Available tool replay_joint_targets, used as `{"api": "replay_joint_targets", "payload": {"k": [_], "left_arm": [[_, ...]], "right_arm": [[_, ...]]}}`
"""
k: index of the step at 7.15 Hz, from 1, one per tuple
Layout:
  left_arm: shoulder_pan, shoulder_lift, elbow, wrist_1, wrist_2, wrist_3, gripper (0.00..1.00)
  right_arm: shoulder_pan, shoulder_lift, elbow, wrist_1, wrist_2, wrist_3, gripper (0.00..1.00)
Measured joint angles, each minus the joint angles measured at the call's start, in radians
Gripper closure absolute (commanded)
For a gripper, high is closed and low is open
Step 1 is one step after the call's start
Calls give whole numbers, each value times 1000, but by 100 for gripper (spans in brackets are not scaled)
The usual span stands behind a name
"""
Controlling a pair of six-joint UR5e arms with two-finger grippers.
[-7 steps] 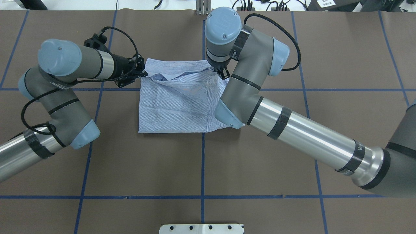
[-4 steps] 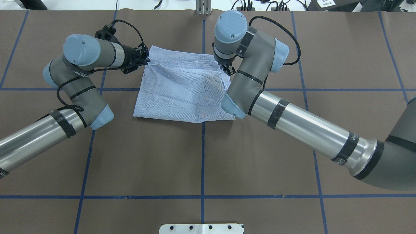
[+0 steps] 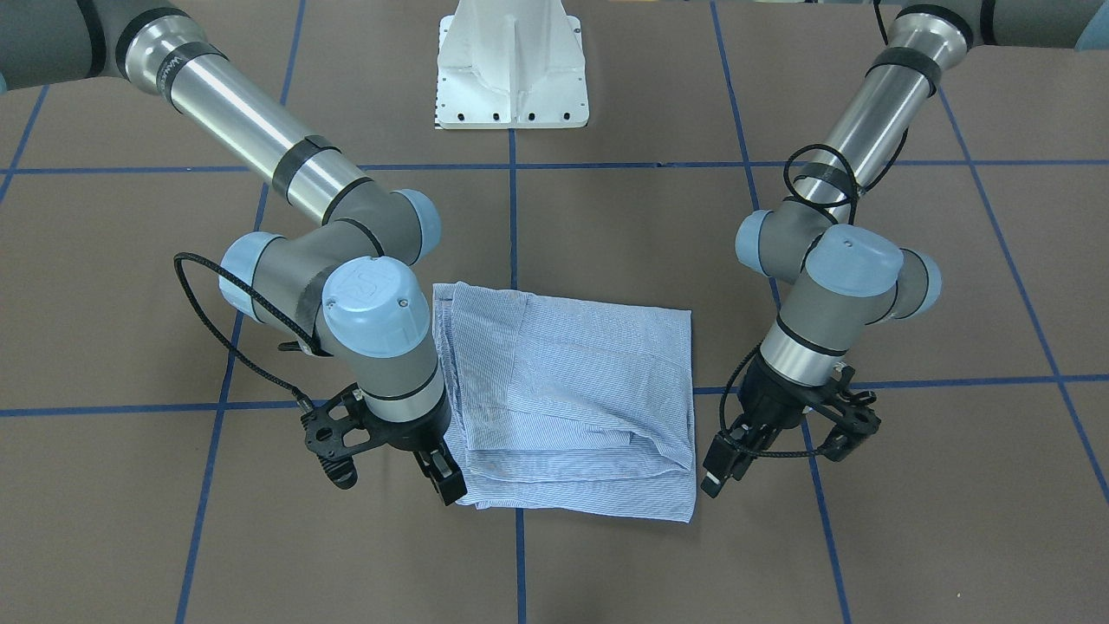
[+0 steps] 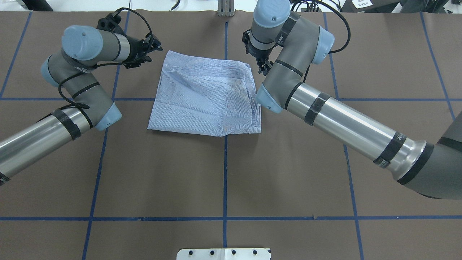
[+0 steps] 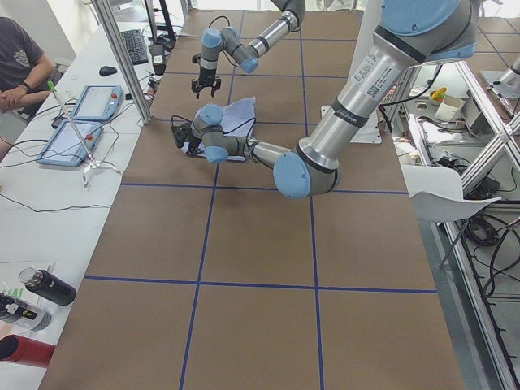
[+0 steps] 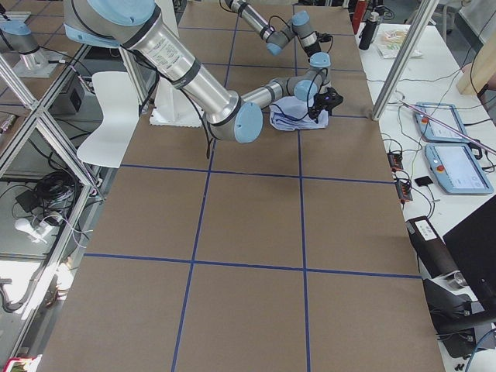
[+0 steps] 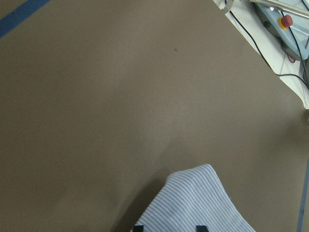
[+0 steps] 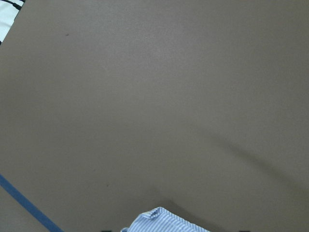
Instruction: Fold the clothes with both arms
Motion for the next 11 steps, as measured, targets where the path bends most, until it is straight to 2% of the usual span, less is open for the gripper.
{"api": "replay_joint_targets", "payload": {"k": [2,4,7,8,10,11], "left_arm": [[-66,55,-76,6,-148,156,38],[-120,148,-166,8,-258,366,38],[-237,298,-250,9,-354,741,38],[-290,348,-258,11,-382,883,34],[-412,434,-262,42,-440,1161,34],[-474,462,-262,89,-470,1290,20]], "right_arm": [[41,-41,31,-12,25,-145,0],[96,-158,145,-75,53,-391,0],[256,-367,314,-149,190,-790,0],[323,-442,355,-153,235,-938,0],[436,-612,446,-163,281,-1229,0],[489,-697,501,-186,298,-1362,0]]}}
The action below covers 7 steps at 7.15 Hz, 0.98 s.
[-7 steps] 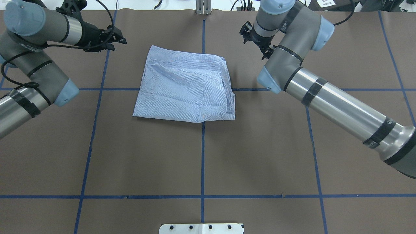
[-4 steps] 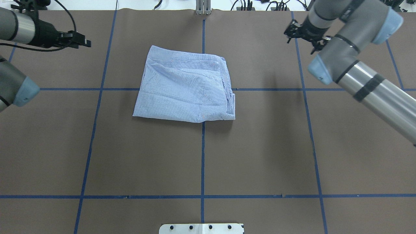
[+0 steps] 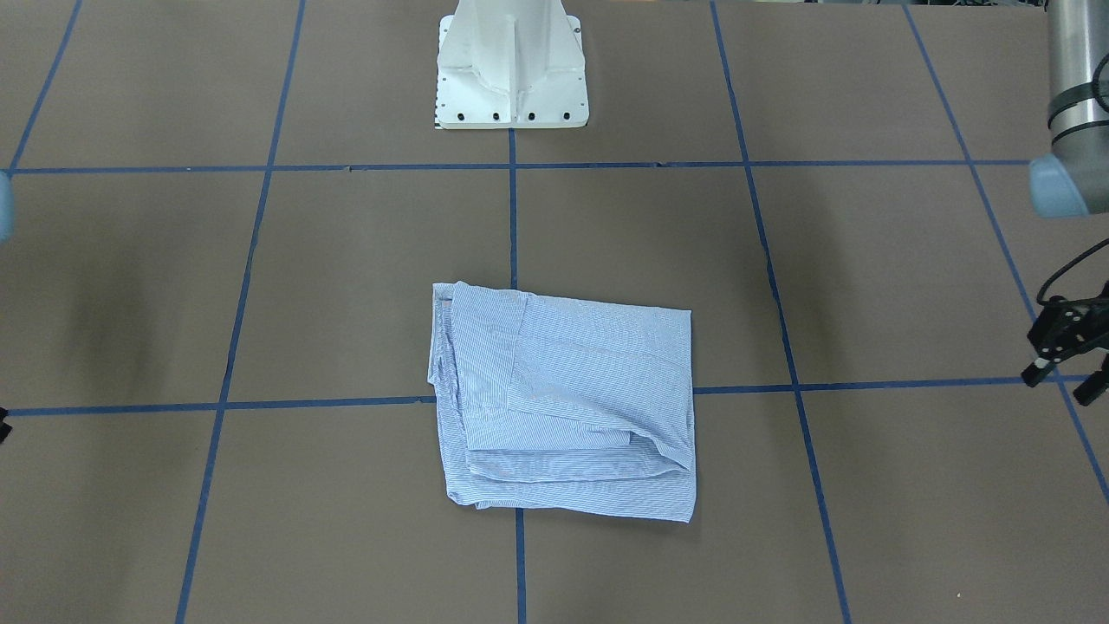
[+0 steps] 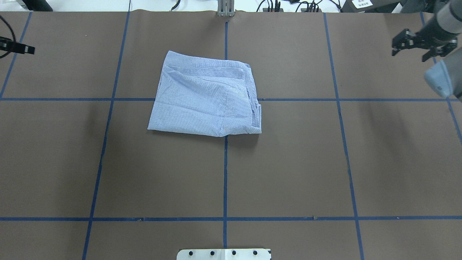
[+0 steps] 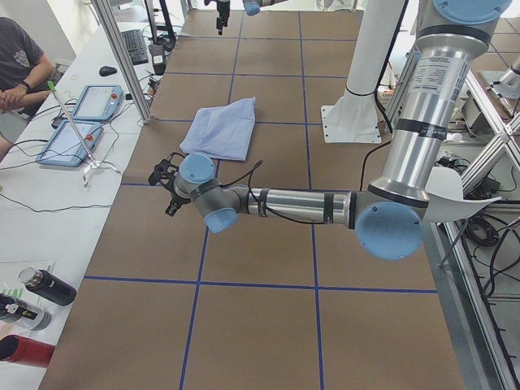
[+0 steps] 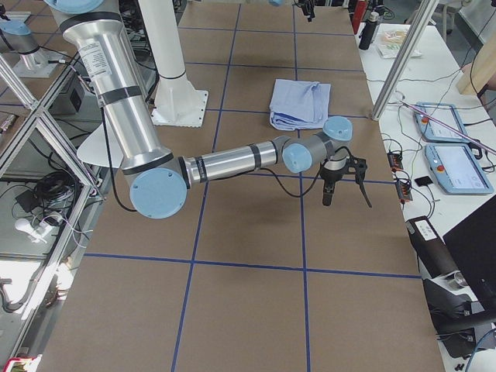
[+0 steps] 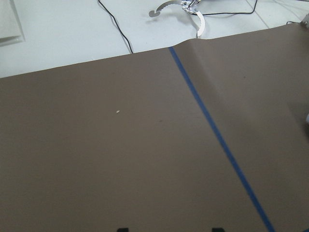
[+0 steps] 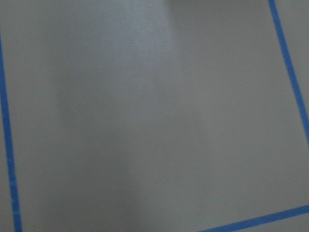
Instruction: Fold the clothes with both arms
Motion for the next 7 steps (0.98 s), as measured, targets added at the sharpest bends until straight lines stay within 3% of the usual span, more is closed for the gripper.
{"api": "replay_joint_targets", "payload": {"k": [1,2,4,7], "left_arm": [[-66,14,-2,76,-39,125,16],[-120,20,-7,157,-70,224,0],[-172,58,-52,286,-106,332,0],[-183,184,-151,323,-164,405,0]], "right_arm": [[55,-84,55,-26,14,-133,0],[110,-165,99,-43,20,-256,0],[198,-293,158,-54,44,-425,0],[249,-371,173,-56,68,-540,0]]}}
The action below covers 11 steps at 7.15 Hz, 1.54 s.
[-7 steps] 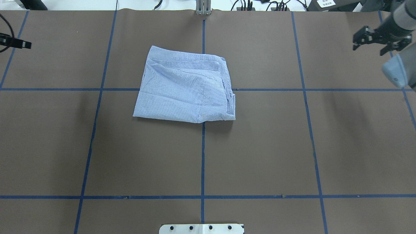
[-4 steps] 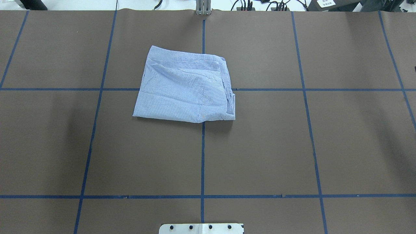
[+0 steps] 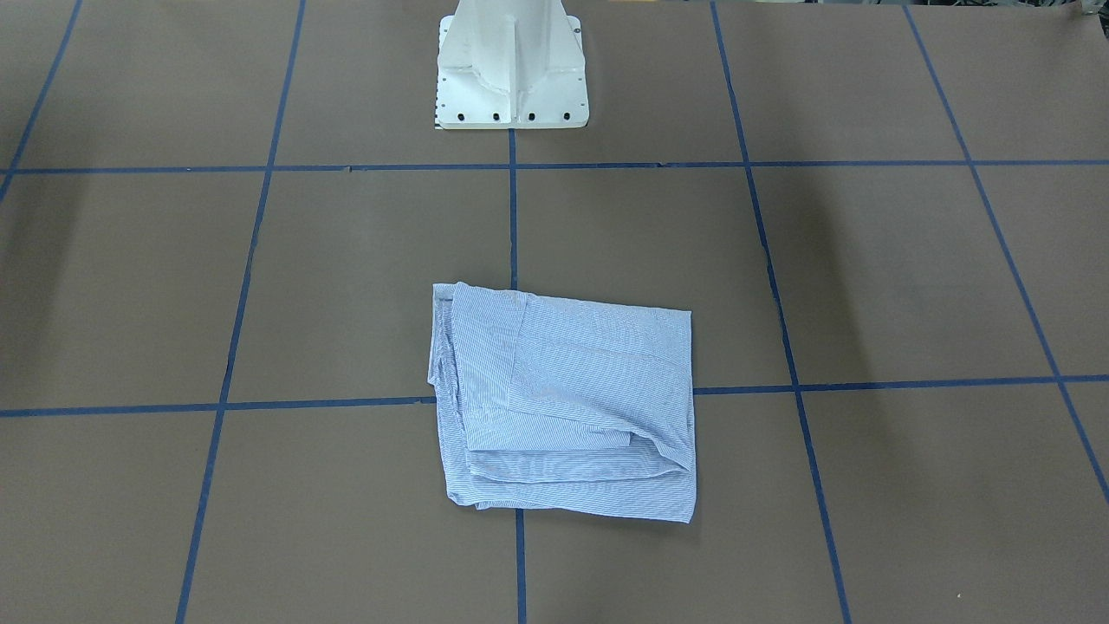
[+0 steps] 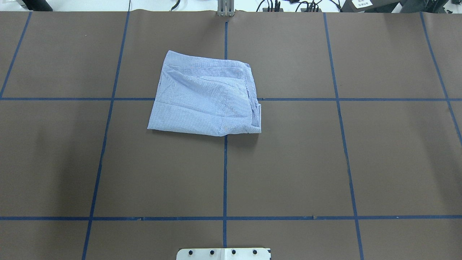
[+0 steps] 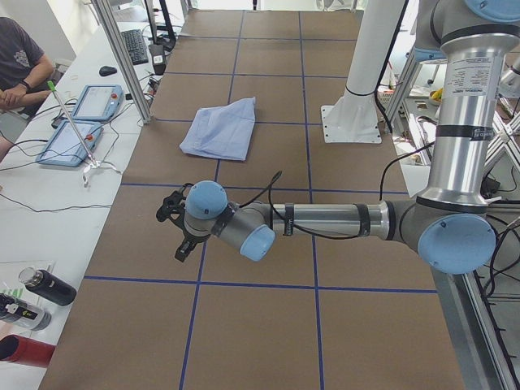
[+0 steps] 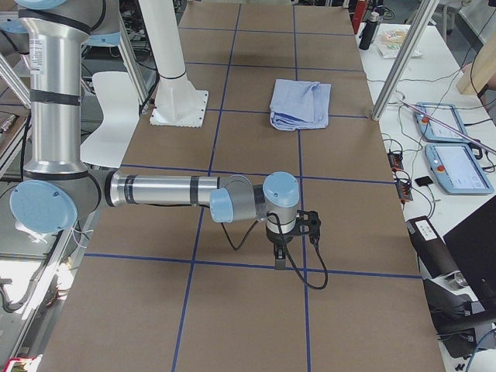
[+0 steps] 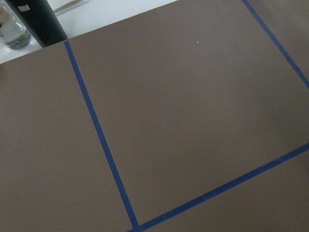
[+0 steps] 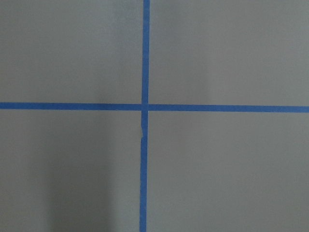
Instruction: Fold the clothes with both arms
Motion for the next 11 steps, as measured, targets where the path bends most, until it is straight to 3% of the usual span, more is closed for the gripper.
{"api": "replay_joint_targets", "payload": {"k": [4,11], "left_arm": [[5,61,-27,39,77,44,0],[2,104,-89,133,91,43,0]], "right_arm": [[29,-40,4,-27,6,-89,0],[37,-39,-19,-77,29,-160,0]]}}
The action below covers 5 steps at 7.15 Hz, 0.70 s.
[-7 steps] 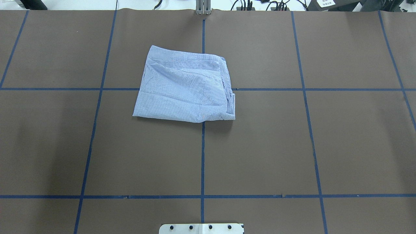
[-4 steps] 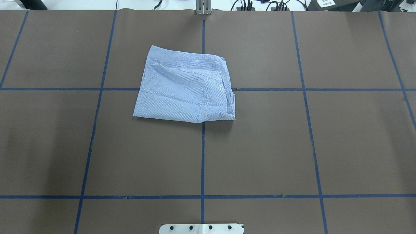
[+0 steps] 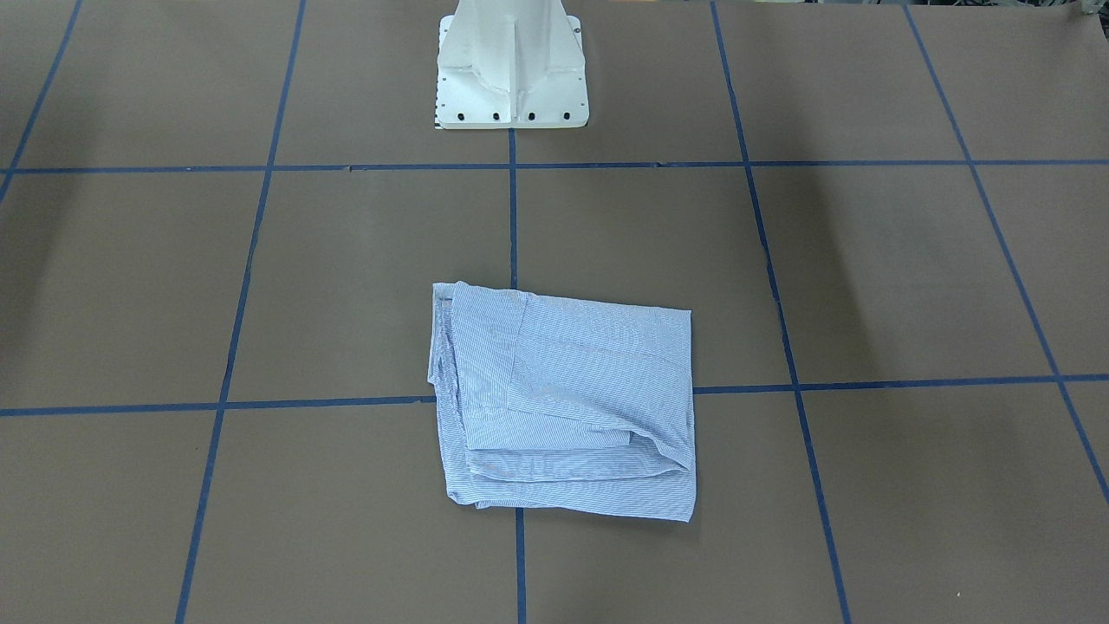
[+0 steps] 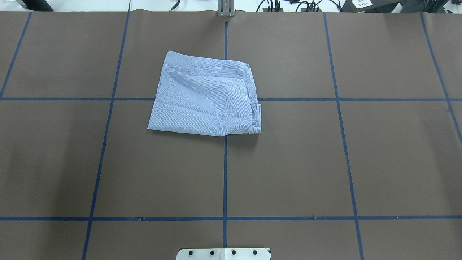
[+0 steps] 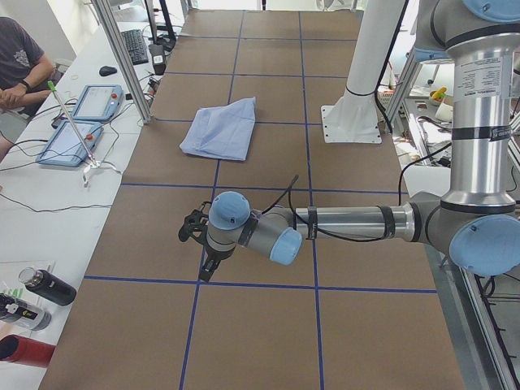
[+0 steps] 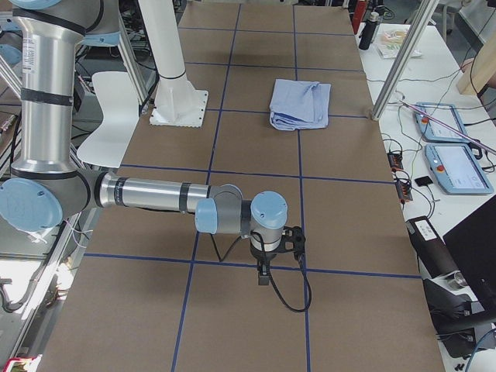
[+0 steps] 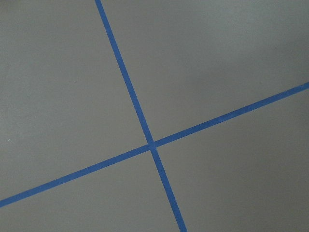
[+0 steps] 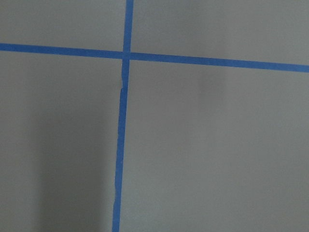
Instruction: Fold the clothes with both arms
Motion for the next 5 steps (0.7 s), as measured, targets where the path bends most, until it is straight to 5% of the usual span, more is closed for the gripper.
{"api": "replay_joint_targets", "payload": {"k": [5], "left_arm": [[-3,-2,-32,1,7,-4,0]], "right_arm": [[14,-5,-12,4,-5,8,0]]}}
